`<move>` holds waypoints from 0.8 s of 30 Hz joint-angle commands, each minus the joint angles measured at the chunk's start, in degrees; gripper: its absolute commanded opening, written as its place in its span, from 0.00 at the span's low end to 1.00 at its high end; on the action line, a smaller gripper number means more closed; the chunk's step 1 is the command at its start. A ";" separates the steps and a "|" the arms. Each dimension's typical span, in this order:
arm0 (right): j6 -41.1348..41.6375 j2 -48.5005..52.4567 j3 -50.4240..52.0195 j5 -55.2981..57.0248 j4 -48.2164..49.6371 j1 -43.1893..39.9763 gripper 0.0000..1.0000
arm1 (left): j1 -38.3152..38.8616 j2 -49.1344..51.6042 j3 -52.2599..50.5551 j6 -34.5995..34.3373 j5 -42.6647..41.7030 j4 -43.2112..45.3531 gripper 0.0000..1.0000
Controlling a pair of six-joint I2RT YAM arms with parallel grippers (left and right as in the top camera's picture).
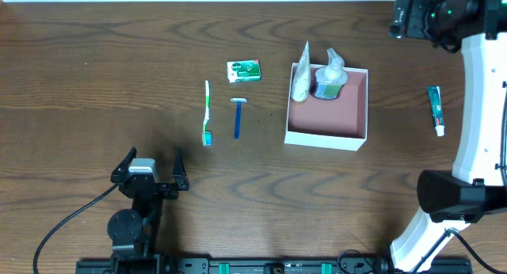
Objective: Pack container
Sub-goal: 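Move the right gripper to the teal toothpaste tube and grasp it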
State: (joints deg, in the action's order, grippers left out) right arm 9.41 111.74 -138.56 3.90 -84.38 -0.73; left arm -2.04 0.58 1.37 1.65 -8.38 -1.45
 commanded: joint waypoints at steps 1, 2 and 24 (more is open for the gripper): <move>0.87 0.35 0.02 1.18 0.15 -1.79 0.99 | 0.20 -0.35 -1.14 -0.04 -0.17 -1.49 0.98; 2.03 0.37 0.04 2.23 0.13 -2.45 0.99 | 0.20 -0.35 -1.14 -0.04 -0.17 -1.49 0.98; -11.45 1.16 19.47 4.04 5.22 -15.69 0.99 | 0.20 -0.35 -1.14 -0.04 -0.17 -1.49 0.98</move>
State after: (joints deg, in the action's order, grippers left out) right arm 1.85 113.03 -120.77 7.77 -80.62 -15.31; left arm -2.04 0.58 1.37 1.65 -8.38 -1.45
